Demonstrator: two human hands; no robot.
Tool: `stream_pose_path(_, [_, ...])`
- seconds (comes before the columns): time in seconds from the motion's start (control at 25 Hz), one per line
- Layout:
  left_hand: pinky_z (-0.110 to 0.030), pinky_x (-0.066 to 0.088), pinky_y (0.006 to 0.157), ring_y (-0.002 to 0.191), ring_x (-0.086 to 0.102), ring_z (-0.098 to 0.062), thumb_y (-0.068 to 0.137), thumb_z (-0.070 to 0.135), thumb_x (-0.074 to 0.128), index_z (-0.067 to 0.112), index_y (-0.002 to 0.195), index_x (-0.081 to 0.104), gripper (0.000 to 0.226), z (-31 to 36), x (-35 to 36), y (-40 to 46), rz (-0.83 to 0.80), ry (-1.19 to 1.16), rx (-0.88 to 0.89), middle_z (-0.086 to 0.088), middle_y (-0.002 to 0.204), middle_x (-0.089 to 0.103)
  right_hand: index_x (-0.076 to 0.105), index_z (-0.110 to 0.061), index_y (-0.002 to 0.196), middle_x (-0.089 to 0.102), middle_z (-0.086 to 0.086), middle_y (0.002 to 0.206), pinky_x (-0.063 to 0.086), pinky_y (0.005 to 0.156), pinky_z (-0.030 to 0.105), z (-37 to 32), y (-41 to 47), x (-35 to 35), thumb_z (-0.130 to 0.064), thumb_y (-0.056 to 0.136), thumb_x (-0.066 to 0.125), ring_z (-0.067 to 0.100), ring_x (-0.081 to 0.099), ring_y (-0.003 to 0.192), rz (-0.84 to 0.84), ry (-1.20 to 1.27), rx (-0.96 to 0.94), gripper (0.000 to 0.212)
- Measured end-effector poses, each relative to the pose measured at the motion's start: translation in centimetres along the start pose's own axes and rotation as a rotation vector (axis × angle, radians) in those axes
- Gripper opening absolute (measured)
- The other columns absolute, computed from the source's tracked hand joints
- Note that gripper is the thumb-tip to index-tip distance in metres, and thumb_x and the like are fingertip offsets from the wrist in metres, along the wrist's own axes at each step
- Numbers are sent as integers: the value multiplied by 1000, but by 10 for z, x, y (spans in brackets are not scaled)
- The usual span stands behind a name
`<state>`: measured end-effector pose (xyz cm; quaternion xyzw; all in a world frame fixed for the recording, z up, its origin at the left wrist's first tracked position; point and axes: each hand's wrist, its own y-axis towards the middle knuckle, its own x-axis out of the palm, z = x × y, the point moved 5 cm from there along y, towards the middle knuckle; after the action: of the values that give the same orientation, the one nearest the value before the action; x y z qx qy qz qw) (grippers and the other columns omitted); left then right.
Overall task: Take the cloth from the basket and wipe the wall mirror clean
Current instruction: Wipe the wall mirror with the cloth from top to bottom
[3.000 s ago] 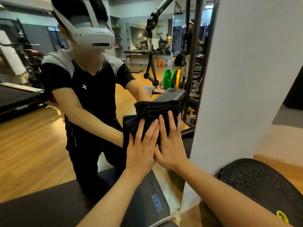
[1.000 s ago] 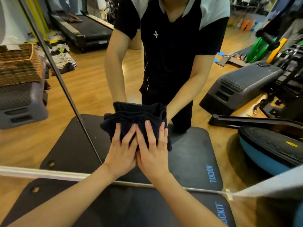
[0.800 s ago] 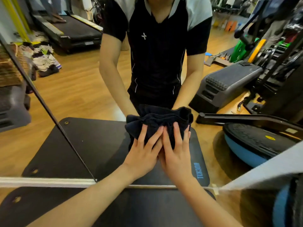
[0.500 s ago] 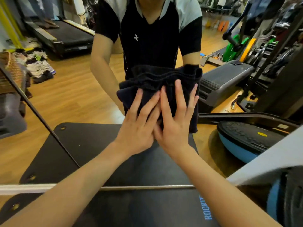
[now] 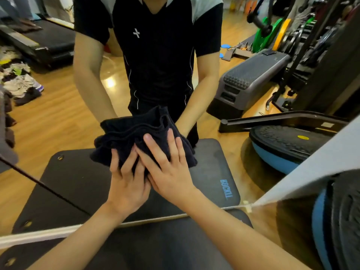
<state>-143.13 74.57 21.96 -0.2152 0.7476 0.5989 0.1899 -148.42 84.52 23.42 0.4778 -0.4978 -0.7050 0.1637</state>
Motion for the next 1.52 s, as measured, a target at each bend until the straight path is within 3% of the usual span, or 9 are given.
stream_pose_path(0.16, [-60, 13, 123, 160, 3, -23, 90, 13, 54, -12, 140, 40, 58, 65, 17, 37, 84, -64, 47, -19, 154, 17, 37, -25, 157, 27, 2, 163, 21, 129, 52, 63, -23, -26, -27, 103, 61, 39, 7, 160, 56, -17, 24, 59])
stream_pose_path(0.32, [-61, 16, 126, 145, 25, -31, 95, 13, 50, -10, 142, 38, 54, 144, 60, 74, 136, -43, 180, -22, 147, 35, 41, -22, 154, 21, 5, 162, 25, 127, 56, 153, -53, -63, -33, 104, 60, 45, 22, 154, 67, -38, 66, 54])
stream_pose_path(0.44, [-67, 36, 116, 140, 42, -43, 94, 20, 59, -5, 152, 33, 68, 199, 104, 100, 103, -100, 147, -15, 153, 35, 34, -20, 157, 20, 9, 163, 31, 122, 62, 222, -74, -93, -31, 101, 64, 53, 34, 144, 81, -69, 98, 64])
stream_pose_path(0.6, [-61, 31, 114, 147, 20, -40, 92, 25, 58, 8, 153, 33, 68, 290, 129, 150, 178, -159, 124, -10, 160, 17, 28, -15, 153, 1, -2, 174, 29, 124, 60, 307, -98, -140, -29, 107, 53, 32, 11, 160, 116, -104, 124, 55])
stream_pose_path(0.72, [-61, 29, 112, 148, 12, -40, 91, 28, 59, 9, 155, 30, 72, 341, 145, 175, 153, -176, 151, -11, 162, 13, 26, -15, 154, -2, -5, 174, 29, 124, 61, 361, -119, -159, -23, 103, 63, 34, 12, 159, 108, -128, 174, 63])
stream_pose_path(0.88, [-59, 17, 122, 147, 13, -39, 92, 28, 60, 9, 155, 31, 72, 360, 160, 173, 167, -192, 112, -10, 161, 15, 26, -15, 154, -1, -3, 174, 23, 127, 55, 378, -138, -159, -20, 100, 67, 34, 12, 159, 100, -151, 141, 68])
stream_pose_path(1.24, [-57, 27, 117, 150, 12, -35, 100, 25, 52, 10, 161, 24, 69, 370, 188, 128, 130, -173, 158, -4, 159, 28, 24, -15, 153, -2, -4, 173, 29, 124, 60, 376, -196, -122, -29, 103, 62, 45, 23, 149, 163, -107, 261, 64])
stream_pose_path(1.4, [-55, 24, 118, 152, 6, -35, 98, 24, 55, 12, 162, 24, 72, 375, 215, 71, -7, -124, 250, -6, 166, 12, 11, -20, 163, 14, 19, 165, 23, 124, 67, 361, -255, -92, -18, 88, 75, 46, 16, 154, 4, -111, 325, 99])
stream_pose_path(1.52, [-51, 35, 115, 153, 3, -34, 98, 21, 57, 14, 160, 28, 69, 367, 220, 42, -89, -172, 283, -4, 165, 15, 14, -2, 162, 14, 34, 163, 17, 122, 72, 345, -280, -72, -22, 90, 71, 58, 10, 154, -119, -61, 437, 94])
